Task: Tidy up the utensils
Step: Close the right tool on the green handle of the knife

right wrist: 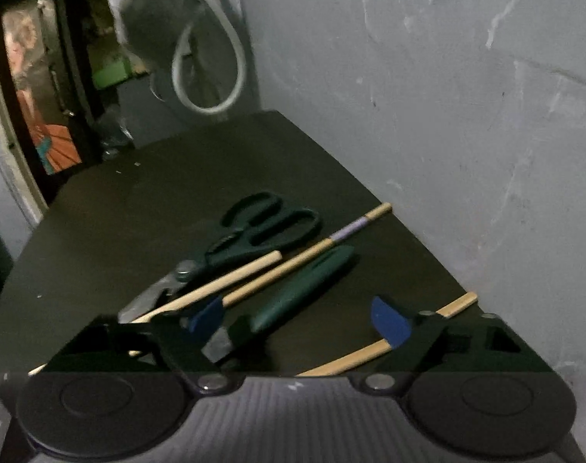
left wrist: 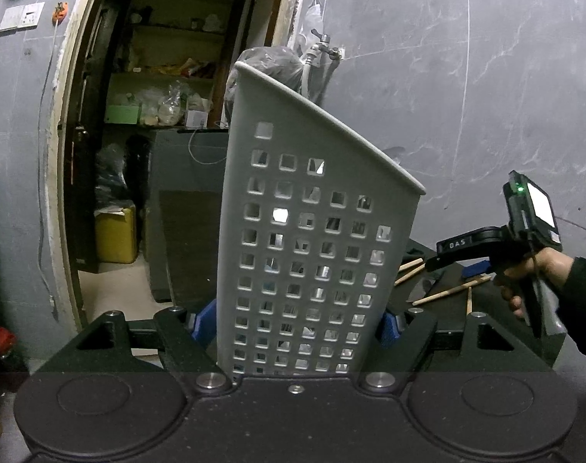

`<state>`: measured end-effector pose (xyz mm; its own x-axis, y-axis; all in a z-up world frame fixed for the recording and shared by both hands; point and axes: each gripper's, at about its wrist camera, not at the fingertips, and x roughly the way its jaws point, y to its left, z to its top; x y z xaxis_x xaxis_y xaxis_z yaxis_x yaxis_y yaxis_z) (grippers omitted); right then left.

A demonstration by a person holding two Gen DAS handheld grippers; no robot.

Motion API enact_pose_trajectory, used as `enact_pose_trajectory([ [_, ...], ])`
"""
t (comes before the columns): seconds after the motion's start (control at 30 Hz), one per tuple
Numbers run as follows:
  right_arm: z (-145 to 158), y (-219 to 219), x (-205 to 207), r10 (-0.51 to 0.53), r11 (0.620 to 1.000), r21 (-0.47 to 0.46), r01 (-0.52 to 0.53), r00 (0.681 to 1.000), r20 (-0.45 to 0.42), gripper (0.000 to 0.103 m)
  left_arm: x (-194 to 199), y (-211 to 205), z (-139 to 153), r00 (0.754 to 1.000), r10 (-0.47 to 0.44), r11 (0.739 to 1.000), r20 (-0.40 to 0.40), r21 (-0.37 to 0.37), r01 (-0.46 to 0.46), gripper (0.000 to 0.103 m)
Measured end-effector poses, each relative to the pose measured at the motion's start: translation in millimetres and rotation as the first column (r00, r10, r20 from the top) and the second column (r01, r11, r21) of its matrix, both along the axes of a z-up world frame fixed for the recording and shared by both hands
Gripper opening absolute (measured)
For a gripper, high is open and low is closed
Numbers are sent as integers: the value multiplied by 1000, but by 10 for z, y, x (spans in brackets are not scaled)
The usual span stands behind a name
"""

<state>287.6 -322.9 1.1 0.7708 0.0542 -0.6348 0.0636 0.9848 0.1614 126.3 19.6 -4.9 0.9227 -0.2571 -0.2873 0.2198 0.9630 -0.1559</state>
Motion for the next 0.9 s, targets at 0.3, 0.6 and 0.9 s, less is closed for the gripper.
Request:
enact_pose_trajectory([
  [0.3,9,82,182,-4,997,-71,4,1000,-6,40,-5,9,-2,1000,-1,1000,0,-4,1,79],
  [0.6,20,71,240,-12,1000,15,12,1000,3,17,-6,7,-3,1000,-1,1000,0,-5,1,79],
  [0.9,65,316,81,68,995,-75,-66,997,23,13,-8,10,-3,1000,-1,1000,-1,-5,1,79],
])
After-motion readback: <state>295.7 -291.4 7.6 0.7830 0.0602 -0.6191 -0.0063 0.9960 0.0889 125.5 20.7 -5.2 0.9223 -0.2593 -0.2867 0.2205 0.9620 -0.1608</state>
